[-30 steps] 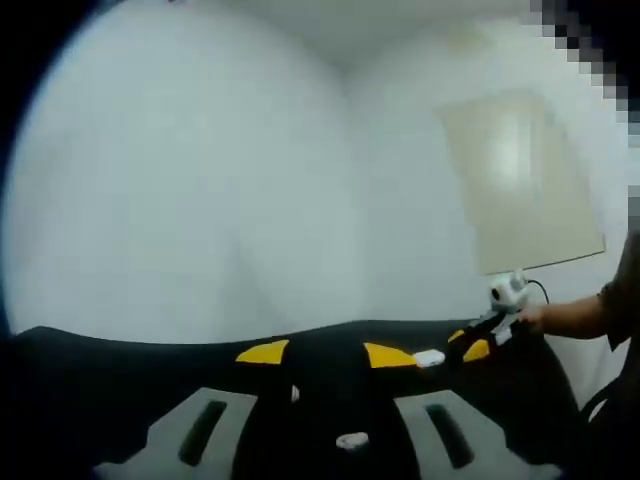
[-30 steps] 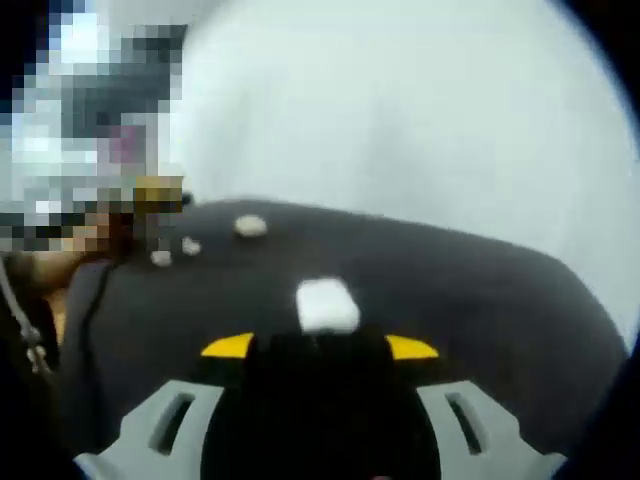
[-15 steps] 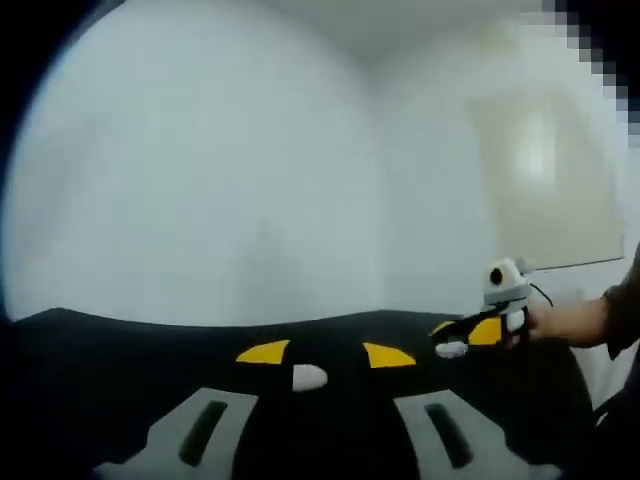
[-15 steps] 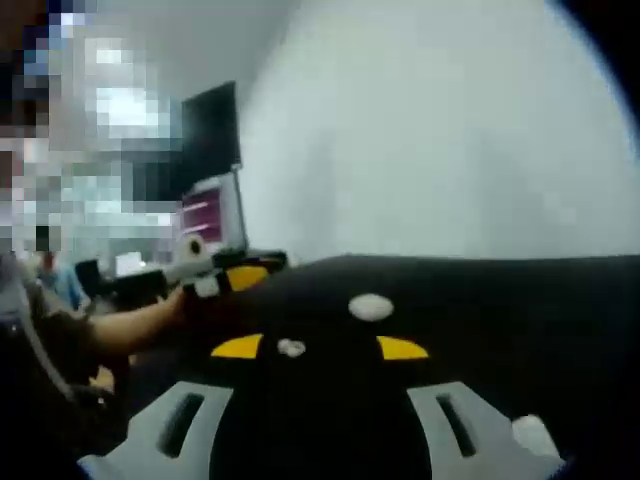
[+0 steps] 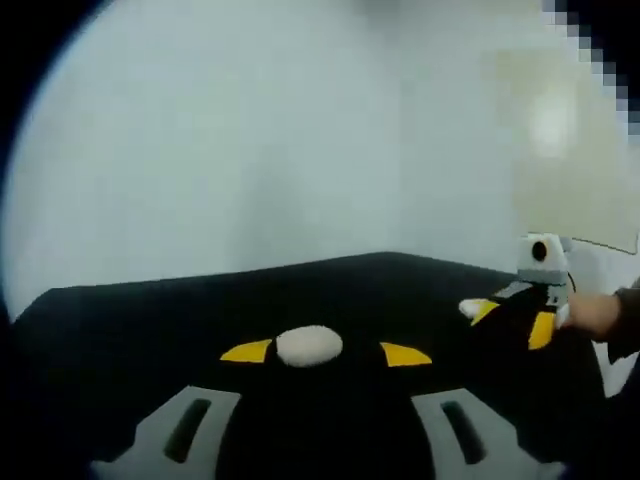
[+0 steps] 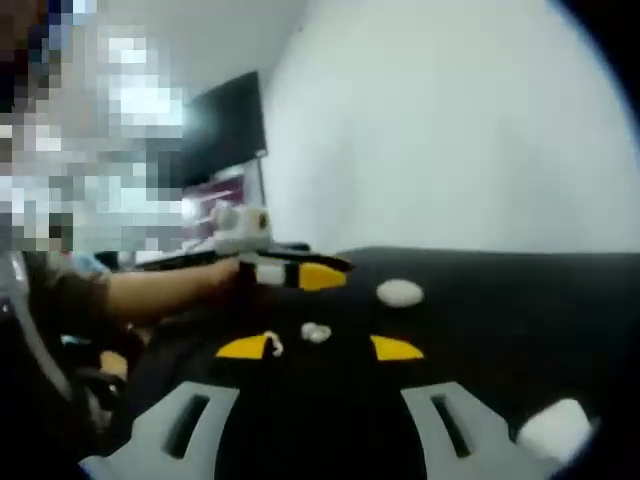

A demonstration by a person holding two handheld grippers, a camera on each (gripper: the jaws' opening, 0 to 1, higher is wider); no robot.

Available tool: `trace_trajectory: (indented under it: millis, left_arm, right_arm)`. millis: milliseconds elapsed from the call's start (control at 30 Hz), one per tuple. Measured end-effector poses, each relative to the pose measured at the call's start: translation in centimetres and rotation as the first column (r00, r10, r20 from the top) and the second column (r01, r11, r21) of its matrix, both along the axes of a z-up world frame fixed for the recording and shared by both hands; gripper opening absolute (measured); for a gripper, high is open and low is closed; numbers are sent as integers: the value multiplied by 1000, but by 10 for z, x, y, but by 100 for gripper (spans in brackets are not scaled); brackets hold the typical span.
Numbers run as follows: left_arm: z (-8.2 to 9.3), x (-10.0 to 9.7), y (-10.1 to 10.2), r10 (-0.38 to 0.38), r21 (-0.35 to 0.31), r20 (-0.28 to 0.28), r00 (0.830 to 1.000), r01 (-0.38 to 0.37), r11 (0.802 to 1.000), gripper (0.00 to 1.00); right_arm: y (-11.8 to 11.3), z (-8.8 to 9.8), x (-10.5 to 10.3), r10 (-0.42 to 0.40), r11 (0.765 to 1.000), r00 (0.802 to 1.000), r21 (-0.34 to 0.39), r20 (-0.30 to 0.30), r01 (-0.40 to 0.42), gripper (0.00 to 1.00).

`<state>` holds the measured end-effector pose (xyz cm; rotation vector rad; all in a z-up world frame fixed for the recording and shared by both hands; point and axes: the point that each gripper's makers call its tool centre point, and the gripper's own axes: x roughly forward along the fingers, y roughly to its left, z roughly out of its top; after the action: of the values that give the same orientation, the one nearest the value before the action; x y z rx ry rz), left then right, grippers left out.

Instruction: Pick up three earphones and place each one into its charging case using tactile feedback, ensure that each earphone is properly inserted and securely positioned inside the case.

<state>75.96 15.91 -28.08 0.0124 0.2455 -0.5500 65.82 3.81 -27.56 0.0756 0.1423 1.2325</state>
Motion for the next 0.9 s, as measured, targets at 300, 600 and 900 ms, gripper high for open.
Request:
trace_trajectory:
  millis: [300, 600, 900]
  left_arm:
    - [-16, 33, -13, 88, 48, -60, 994, -85, 995, 45]
    - [-29, 42, -11, 163, 25, -128, 978, -162, 987, 49]
    - [-34, 49, -17, 198, 26, -144, 970, -196, 980, 51]
  right_arm:
    - [0, 7, 3, -4, 999, 999, 44, -37, 6, 38]
    - [2, 7, 0, -2, 999, 1000, 41, -27, 3, 34]
    - [1, 7, -1, 0, 999, 999, 44, -37, 2, 34]
